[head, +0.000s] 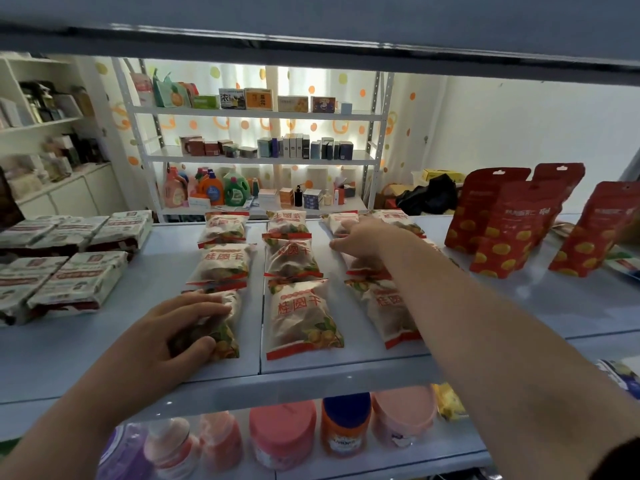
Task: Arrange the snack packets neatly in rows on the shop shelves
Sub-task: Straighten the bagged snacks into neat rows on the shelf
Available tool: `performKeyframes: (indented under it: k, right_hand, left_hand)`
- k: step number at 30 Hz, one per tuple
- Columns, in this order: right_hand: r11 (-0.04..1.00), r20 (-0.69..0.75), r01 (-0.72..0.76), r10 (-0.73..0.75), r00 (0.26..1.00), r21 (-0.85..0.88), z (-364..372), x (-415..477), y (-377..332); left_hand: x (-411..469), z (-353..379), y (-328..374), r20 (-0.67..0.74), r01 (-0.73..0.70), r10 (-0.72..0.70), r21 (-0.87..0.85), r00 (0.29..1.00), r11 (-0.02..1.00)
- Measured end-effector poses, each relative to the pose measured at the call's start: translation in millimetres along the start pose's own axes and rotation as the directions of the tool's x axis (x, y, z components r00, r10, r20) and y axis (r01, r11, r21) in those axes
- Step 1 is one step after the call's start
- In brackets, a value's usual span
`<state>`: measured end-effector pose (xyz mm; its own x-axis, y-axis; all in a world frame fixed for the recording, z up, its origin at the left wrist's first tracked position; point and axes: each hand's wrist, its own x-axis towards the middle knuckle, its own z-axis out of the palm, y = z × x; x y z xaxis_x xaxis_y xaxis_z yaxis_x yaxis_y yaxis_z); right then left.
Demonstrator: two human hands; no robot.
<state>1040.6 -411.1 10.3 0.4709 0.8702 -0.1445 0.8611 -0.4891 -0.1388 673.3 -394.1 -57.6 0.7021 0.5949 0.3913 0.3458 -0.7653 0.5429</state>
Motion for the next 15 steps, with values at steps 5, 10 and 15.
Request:
performKeyframes:
  k: [5, 10, 15]
  right_hand:
    - [0.998, 0.051, -0.037, 0.034, 0.998, 0.053, 0, 19, -3]
    - [0.998, 0.013, 0.006, -0.007, 1.0, 0.064, -9, 8, -5]
    - [0.99, 0.084, 0.037, -0.026, 0.996, -0.135, 0, -18, 3]
  left_hand:
    - [1, -2, 1, 0.009, -0.002, 0.002, 0.014, 1.0, 1.0]
    - [0, -2, 3, 0.01, 0.0, 0.0, 0.032, 1.0, 0.999]
    - [1, -2, 1, 0.018, -0.009, 0.008, 0.031, 1.0, 0.999]
